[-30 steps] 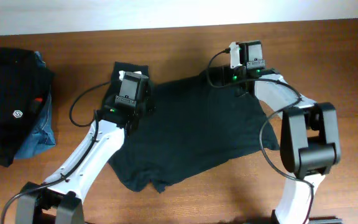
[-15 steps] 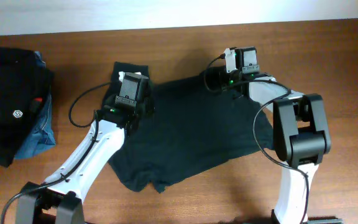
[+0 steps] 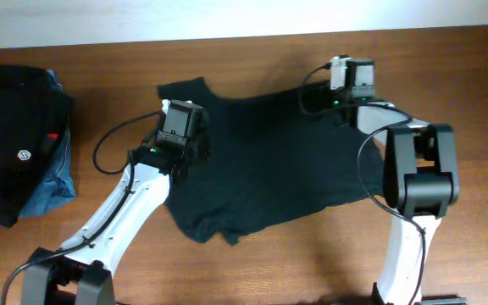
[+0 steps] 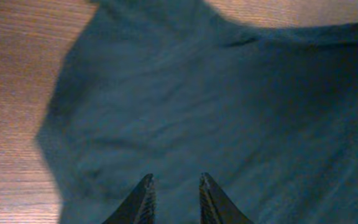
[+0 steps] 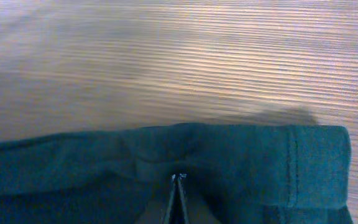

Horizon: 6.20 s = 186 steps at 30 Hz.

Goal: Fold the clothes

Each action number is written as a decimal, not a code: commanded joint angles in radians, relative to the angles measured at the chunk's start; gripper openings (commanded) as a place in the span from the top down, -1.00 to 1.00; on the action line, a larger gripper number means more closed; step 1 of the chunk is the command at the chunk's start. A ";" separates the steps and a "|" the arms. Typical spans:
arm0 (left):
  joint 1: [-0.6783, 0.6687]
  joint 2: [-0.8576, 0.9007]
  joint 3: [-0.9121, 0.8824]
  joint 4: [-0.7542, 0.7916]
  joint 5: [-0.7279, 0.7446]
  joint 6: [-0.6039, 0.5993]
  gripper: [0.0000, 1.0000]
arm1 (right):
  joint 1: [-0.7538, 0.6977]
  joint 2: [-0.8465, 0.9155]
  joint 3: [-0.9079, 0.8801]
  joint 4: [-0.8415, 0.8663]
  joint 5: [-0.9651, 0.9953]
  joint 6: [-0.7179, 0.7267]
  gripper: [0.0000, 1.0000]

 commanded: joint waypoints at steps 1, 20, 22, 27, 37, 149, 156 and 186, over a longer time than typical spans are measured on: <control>0.000 -0.014 0.010 -0.001 -0.014 0.010 0.53 | -0.066 0.079 -0.029 -0.036 0.055 -0.007 0.85; 0.010 0.219 0.009 0.216 -0.018 0.013 0.42 | -0.051 -0.048 0.265 -0.465 0.033 0.080 -0.97; 0.026 0.225 0.009 0.235 -0.019 0.014 0.42 | -0.035 -0.050 0.381 -0.605 0.032 0.080 -0.98; 0.074 0.227 0.009 0.230 0.025 0.070 0.43 | -0.010 -0.050 0.586 -0.885 0.026 0.080 -0.98; 0.127 0.264 0.009 0.241 0.131 0.171 0.44 | -0.014 -0.050 0.666 -1.136 -0.018 0.129 -0.98; 0.126 0.055 0.203 -0.889 0.114 -0.698 -0.99 | -0.072 -0.649 -0.014 -1.500 0.145 0.889 -0.98; 0.085 0.055 0.138 -0.676 0.123 -0.718 -0.95 | -0.072 -0.750 -0.329 -1.210 -0.015 0.881 -0.98; 0.085 0.160 -0.083 -0.411 0.106 -1.001 -0.60 | -0.072 -0.624 -0.510 -0.843 0.098 1.125 -0.98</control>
